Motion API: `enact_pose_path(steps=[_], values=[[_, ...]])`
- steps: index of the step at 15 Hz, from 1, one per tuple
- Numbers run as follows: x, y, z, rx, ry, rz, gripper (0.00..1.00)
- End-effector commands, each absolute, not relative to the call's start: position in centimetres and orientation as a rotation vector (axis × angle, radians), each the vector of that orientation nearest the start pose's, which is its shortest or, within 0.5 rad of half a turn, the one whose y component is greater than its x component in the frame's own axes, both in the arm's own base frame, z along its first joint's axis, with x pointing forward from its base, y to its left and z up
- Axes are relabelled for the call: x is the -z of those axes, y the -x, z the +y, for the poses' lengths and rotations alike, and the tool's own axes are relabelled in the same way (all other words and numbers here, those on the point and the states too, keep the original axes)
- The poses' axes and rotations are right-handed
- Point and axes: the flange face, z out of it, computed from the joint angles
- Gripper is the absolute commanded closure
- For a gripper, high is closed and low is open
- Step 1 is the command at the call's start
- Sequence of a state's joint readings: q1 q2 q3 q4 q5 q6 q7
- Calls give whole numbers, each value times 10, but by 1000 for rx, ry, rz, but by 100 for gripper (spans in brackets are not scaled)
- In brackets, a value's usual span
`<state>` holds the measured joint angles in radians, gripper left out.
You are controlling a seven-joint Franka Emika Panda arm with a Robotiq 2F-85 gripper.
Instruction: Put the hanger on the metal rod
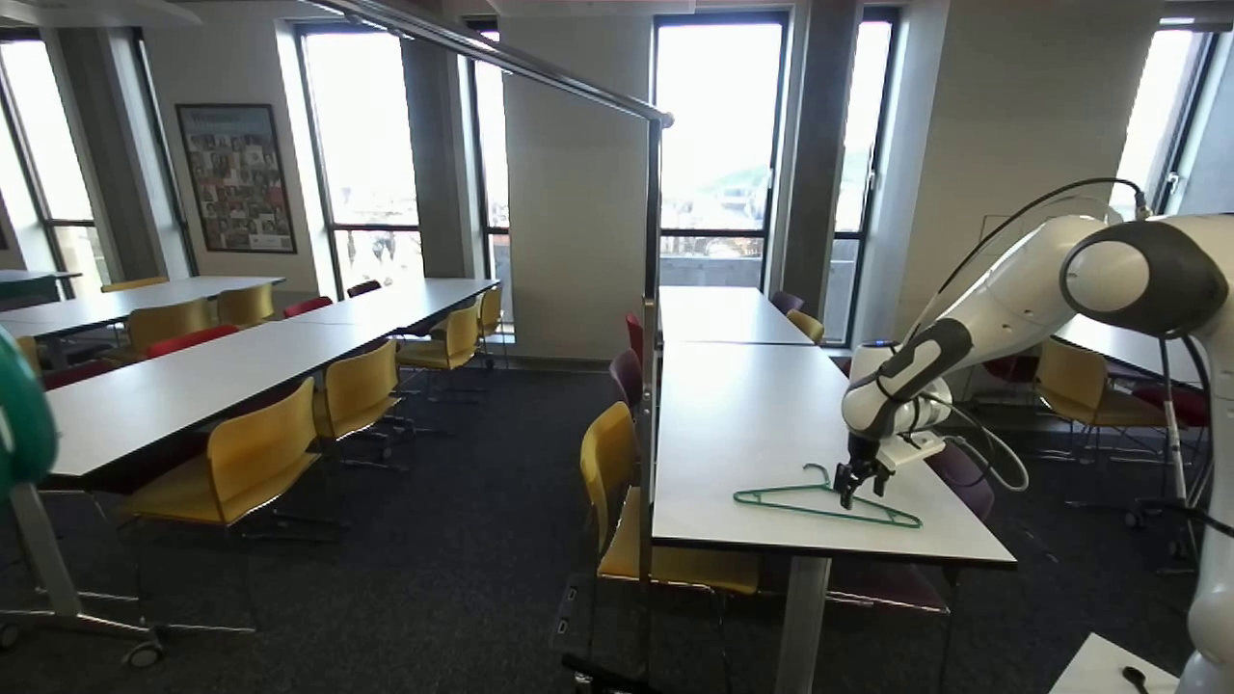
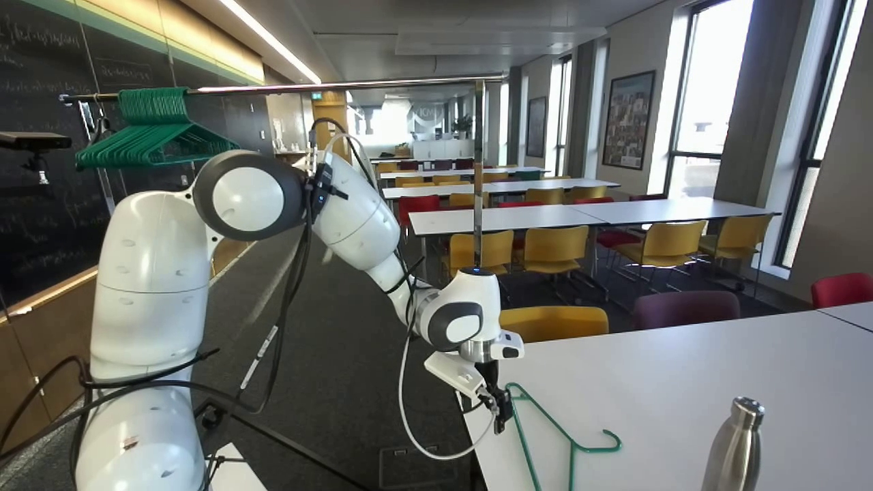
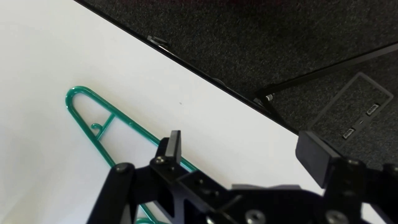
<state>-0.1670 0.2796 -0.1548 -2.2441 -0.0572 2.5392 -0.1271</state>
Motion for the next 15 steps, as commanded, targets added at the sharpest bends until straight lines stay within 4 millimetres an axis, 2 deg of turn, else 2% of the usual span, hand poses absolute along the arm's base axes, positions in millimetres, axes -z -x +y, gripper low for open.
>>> enact_pose_path(steps=[1, 4, 6, 10, 15], values=[[-233, -541, -189, -58, 3242, 259, 0], [-221, -562, -194, -42, 3261, 181, 0], [-212, -570, -191, -82, 3208, -38, 0], [-192, -581, -189, -170, 3110, -338, 0], [-186, -585, -207, -359, 2996, -678, 0]])
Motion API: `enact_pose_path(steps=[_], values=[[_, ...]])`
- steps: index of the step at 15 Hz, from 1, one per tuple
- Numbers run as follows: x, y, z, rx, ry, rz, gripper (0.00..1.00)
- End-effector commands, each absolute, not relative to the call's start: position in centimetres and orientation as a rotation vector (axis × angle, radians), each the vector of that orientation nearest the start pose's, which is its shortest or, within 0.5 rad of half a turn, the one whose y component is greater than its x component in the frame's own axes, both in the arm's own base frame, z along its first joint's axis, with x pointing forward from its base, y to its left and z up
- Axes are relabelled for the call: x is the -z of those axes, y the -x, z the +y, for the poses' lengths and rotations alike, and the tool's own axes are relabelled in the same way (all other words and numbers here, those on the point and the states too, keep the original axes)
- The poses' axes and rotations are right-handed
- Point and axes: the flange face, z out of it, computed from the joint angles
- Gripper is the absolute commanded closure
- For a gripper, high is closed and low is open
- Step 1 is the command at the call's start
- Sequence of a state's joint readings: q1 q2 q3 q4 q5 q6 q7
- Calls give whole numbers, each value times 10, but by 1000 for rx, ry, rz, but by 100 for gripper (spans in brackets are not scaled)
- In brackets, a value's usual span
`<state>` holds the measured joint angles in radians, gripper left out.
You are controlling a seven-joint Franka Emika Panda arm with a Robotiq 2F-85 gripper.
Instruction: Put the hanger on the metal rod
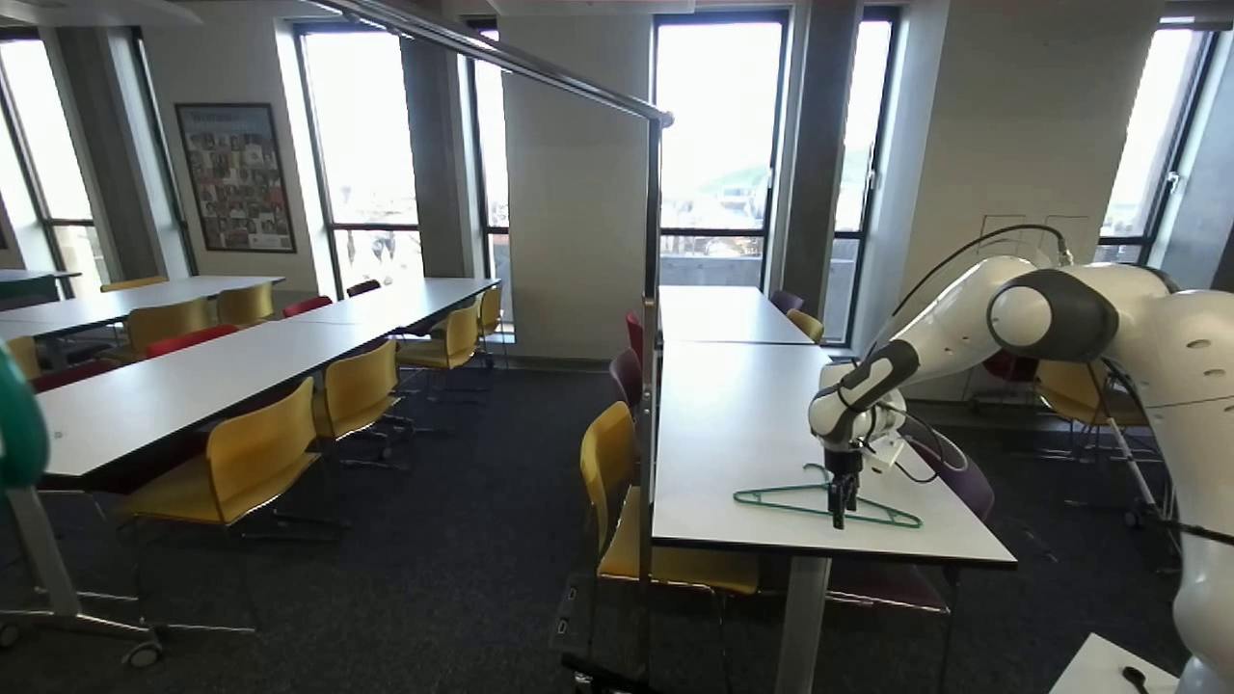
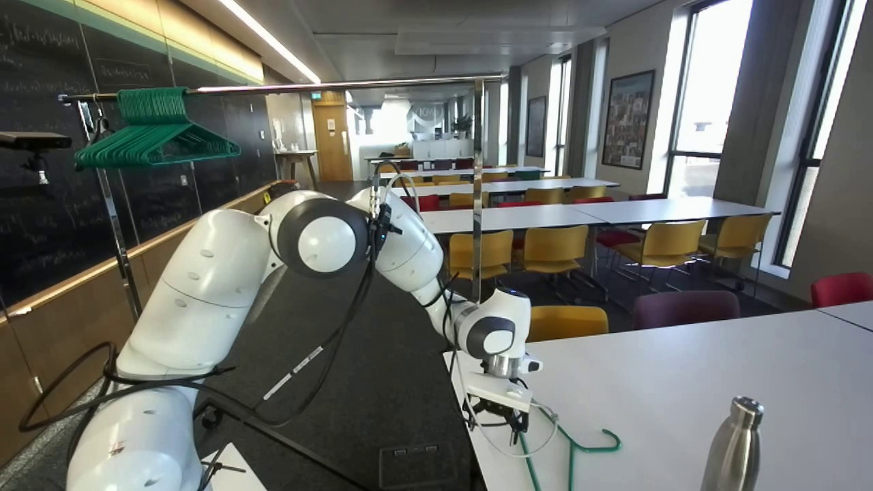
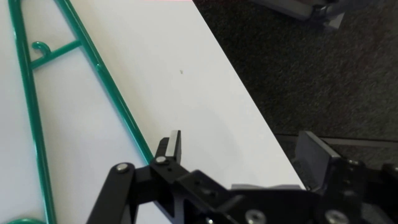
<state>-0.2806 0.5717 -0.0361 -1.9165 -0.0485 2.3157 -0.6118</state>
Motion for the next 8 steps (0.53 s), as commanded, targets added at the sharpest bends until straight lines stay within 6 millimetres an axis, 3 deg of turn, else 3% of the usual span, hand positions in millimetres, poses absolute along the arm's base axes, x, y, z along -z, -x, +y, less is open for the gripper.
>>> enact_pose_path(steps=[1, 5, 6, 8], values=[[-187, -586, -213, -384, 3005, -704, 0], [-197, -599, -229, -282, 3101, -666, 0], [-190, -591, -221, -317, 3067, -665, 0], [-193, -595, -225, -300, 3079, -662, 0]])
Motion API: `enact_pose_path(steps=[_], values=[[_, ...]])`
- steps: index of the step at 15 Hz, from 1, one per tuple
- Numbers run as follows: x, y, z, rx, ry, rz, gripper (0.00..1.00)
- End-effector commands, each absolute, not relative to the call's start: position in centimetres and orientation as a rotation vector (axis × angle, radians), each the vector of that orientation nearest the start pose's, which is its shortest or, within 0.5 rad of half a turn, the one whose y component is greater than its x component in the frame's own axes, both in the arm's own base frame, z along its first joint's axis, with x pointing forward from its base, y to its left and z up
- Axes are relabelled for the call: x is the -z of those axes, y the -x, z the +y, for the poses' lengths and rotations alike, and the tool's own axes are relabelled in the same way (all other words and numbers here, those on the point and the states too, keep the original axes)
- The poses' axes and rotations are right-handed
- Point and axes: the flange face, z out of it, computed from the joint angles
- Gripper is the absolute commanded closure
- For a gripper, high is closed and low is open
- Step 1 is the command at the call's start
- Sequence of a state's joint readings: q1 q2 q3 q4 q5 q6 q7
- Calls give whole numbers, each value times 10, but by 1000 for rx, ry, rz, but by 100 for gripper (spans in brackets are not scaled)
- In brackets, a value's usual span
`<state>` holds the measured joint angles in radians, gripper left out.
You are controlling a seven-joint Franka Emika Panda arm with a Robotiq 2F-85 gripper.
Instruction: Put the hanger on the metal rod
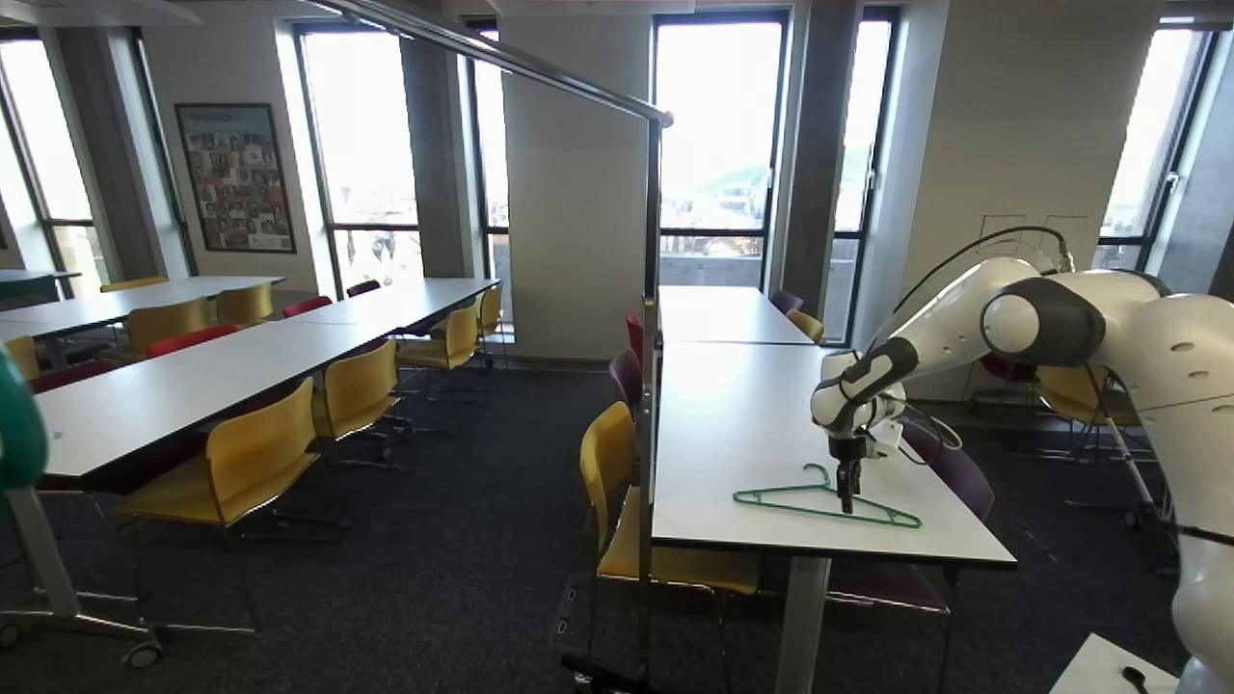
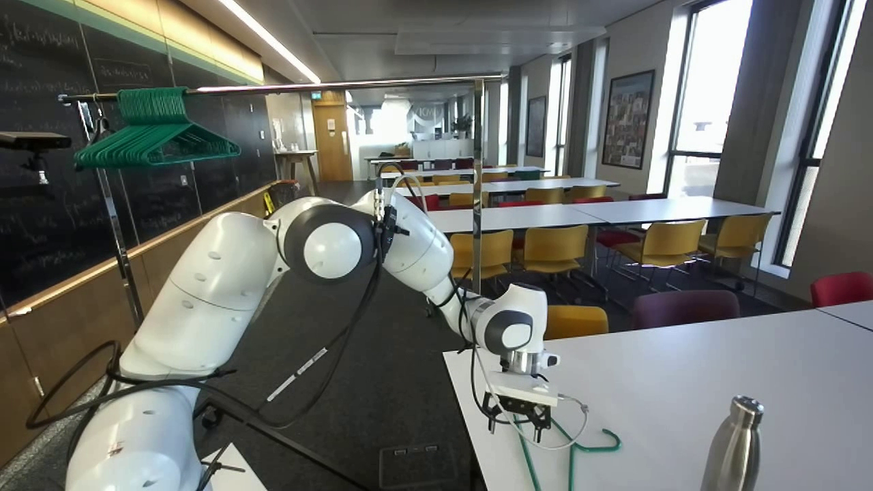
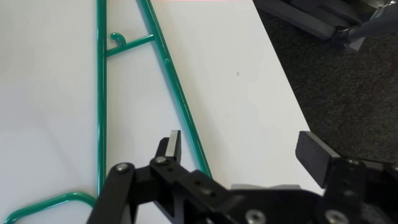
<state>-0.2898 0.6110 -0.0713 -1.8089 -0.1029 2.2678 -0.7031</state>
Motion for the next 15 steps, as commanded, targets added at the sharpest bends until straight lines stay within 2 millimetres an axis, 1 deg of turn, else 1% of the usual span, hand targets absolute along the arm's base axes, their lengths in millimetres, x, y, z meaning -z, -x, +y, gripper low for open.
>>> enact_pose_path(steps=[1, 8, 9, 13, 15], values=[[-193, -596, -225, -299, 3080, -662, 0], [-191, -596, -225, -300, 3080, -663, 0], [-193, -598, -227, -285, 3084, -668, 0], [-201, -613, -229, -127, 3105, -724, 0], [-201, -620, -229, -62, 3137, -749, 0]])
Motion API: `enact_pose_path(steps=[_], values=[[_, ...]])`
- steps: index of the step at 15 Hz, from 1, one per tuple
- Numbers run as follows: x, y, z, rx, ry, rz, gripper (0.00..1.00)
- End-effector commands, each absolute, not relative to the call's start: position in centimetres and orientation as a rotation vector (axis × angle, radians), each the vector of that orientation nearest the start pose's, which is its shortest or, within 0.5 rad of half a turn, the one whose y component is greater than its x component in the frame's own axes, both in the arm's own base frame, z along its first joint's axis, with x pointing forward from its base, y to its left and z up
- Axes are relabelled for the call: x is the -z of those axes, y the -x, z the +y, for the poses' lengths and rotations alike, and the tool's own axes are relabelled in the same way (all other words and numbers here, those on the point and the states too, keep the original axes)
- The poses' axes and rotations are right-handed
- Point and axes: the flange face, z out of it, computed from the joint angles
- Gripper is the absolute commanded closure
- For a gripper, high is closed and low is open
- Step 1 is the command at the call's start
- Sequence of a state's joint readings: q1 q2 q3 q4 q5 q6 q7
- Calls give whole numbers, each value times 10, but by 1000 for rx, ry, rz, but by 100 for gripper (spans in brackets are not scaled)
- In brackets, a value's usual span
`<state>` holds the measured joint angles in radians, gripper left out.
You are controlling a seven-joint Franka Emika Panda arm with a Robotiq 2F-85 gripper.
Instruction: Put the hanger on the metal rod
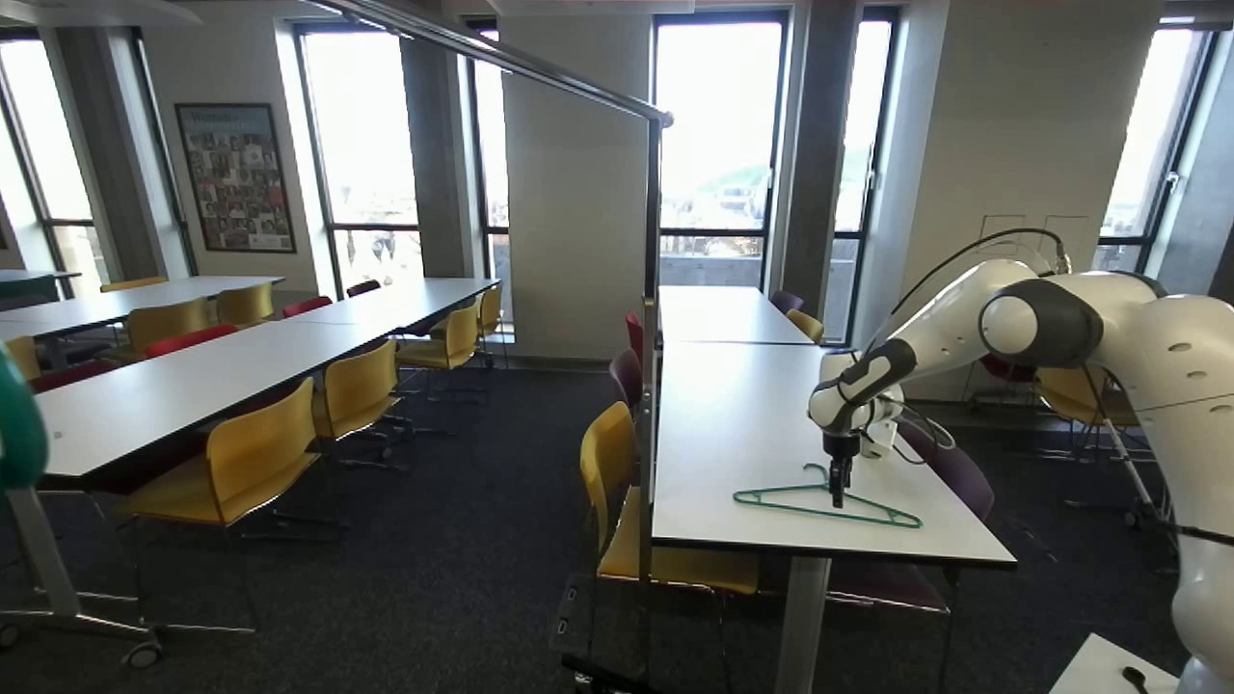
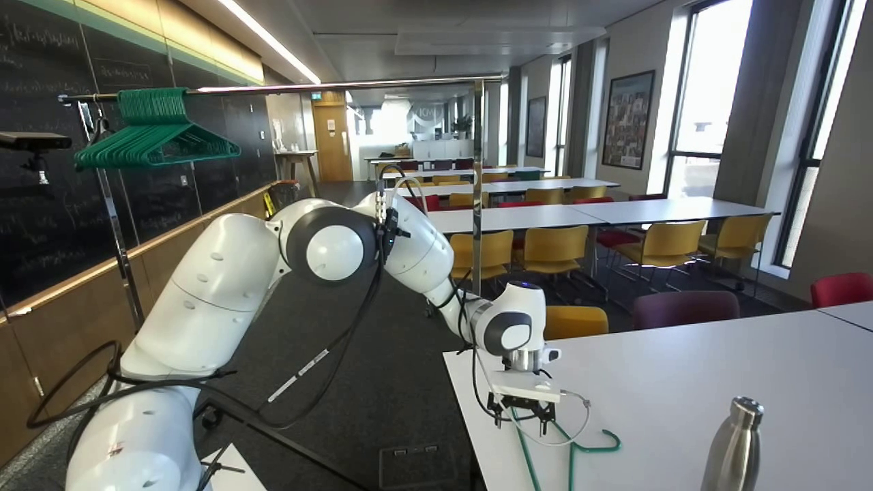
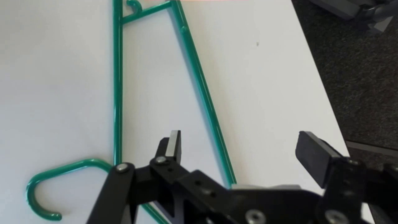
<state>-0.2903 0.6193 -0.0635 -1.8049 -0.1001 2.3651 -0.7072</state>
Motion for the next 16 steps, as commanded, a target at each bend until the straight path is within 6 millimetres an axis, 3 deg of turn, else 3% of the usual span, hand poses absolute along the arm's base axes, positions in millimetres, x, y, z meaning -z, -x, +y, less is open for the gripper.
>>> enact_pose_path(steps=[1, 9, 16], values=[[-201, -623, -229, -29, 3139, -762, 0], [-180, -636, -219, 102, 2886, -1057, 0], [-169, -641, -224, 72, 2894, -1181, 0]])
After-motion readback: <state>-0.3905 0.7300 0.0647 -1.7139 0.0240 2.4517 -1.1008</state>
